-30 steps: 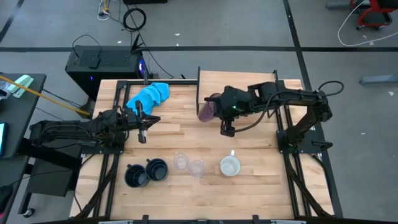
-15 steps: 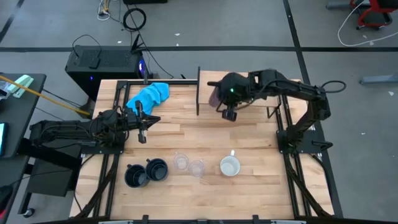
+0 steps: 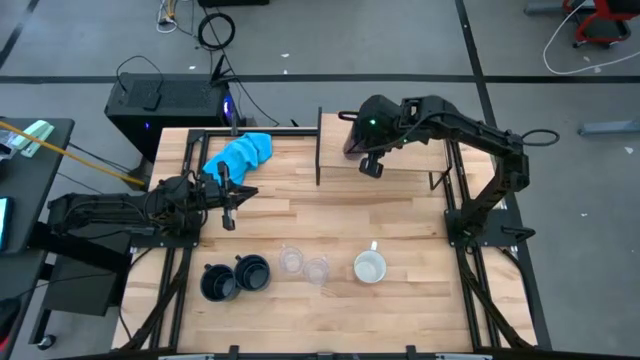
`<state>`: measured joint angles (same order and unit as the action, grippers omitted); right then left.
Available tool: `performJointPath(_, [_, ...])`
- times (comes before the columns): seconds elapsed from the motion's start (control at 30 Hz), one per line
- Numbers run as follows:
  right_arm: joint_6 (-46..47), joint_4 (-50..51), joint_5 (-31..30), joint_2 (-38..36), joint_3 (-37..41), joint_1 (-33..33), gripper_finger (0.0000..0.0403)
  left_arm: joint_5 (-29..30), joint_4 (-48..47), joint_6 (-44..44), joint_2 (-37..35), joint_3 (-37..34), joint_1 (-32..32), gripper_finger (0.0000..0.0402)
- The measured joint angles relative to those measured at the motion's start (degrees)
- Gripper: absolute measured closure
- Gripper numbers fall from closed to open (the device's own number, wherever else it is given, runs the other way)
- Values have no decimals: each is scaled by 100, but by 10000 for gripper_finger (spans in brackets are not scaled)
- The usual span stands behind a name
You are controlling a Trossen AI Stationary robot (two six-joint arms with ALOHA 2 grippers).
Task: Stack small to large cups/mugs on shelf
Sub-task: Put the purple cup on the shelf
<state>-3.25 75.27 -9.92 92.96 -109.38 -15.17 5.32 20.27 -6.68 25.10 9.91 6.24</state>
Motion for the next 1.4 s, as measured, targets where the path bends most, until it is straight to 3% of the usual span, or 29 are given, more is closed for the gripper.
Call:
performJointPath(0.73, [216, 391, 49, 27, 9, -88, 388, 0, 0, 0, 2, -2, 2, 374])
performJointPath(1.4, [161, 275, -380, 27, 9, -84, 315, 0, 0, 0, 1, -2, 2, 371])
